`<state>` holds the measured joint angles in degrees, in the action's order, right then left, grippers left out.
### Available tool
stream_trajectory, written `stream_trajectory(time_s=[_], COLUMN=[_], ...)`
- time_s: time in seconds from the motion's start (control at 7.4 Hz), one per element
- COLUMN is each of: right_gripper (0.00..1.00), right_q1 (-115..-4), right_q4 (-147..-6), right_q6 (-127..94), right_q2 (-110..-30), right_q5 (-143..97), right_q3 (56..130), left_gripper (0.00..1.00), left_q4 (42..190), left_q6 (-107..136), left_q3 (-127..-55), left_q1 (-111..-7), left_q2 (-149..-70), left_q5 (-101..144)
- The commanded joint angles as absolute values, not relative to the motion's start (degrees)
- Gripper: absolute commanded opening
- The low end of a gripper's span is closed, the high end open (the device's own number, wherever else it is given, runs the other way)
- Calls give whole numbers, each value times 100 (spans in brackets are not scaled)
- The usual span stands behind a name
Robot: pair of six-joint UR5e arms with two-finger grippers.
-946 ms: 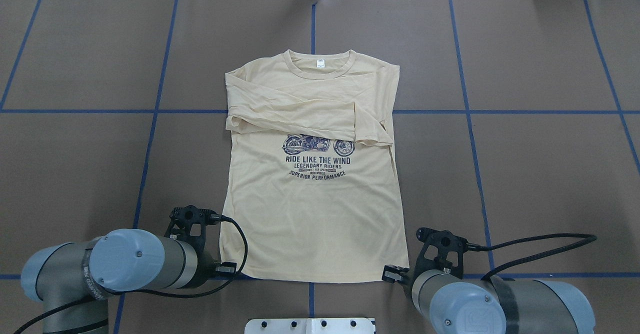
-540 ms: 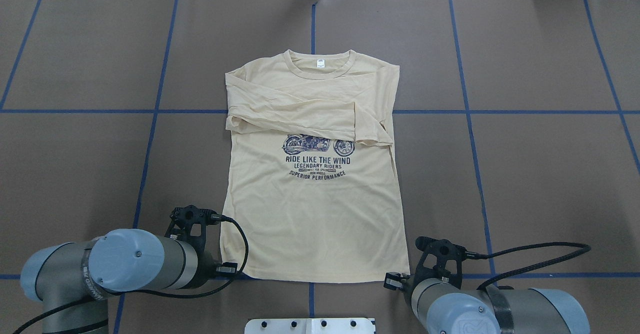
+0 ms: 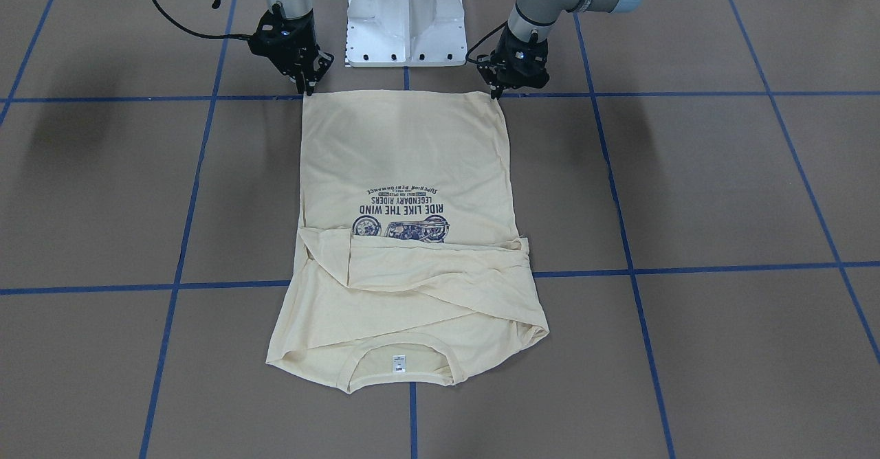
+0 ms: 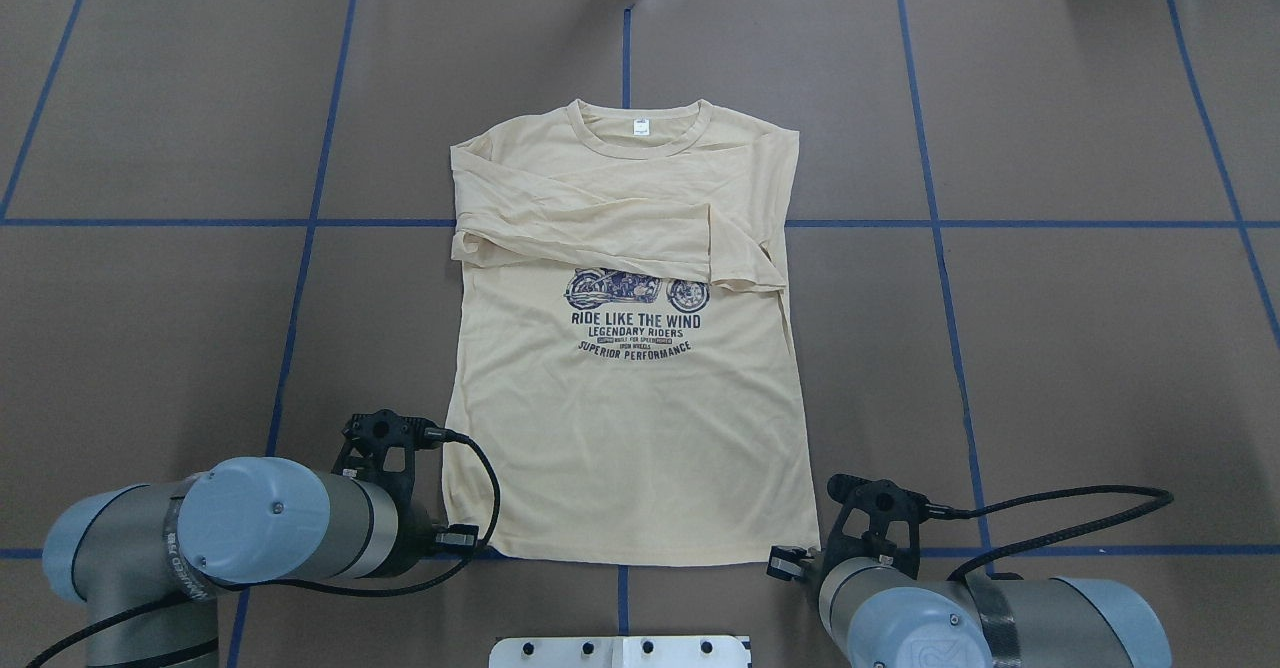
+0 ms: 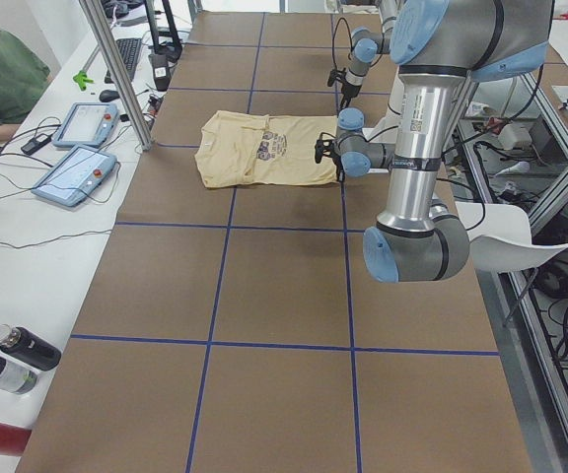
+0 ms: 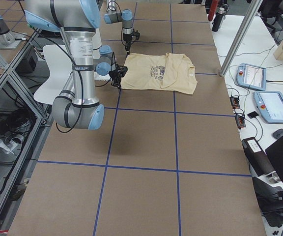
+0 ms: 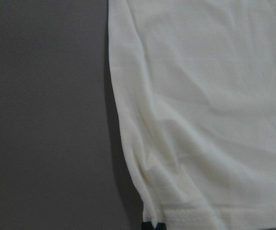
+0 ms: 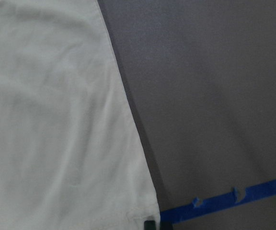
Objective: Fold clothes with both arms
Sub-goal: 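Close both grippers on the hem corners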
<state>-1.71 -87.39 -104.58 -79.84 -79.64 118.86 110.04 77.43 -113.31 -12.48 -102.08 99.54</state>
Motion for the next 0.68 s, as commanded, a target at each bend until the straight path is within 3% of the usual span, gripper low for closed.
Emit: stream_trajectory(time_s=[0.0, 0.27, 0.54], right_gripper=[0, 0, 0], right_q1=[-167, -429, -1401], right_q4=[-8710, -8727, -8885], right_q6=[-10468, -10442, -10441], right_q2=[-7963, -7937, -7998], right_q5=[-7963, -8050, -9369], right_q3=[11900, 12415, 13225], left_gripper=[0, 0, 0], left_q4=[10995, 10960, 9755], left_q6=[7743, 7726, 7647], left_q3=[-11408, -11617, -12860], left_q1=[-1248, -1257, -1362], left_q2=[-10204, -10213, -10222], left_q5=[9958, 9975, 10797])
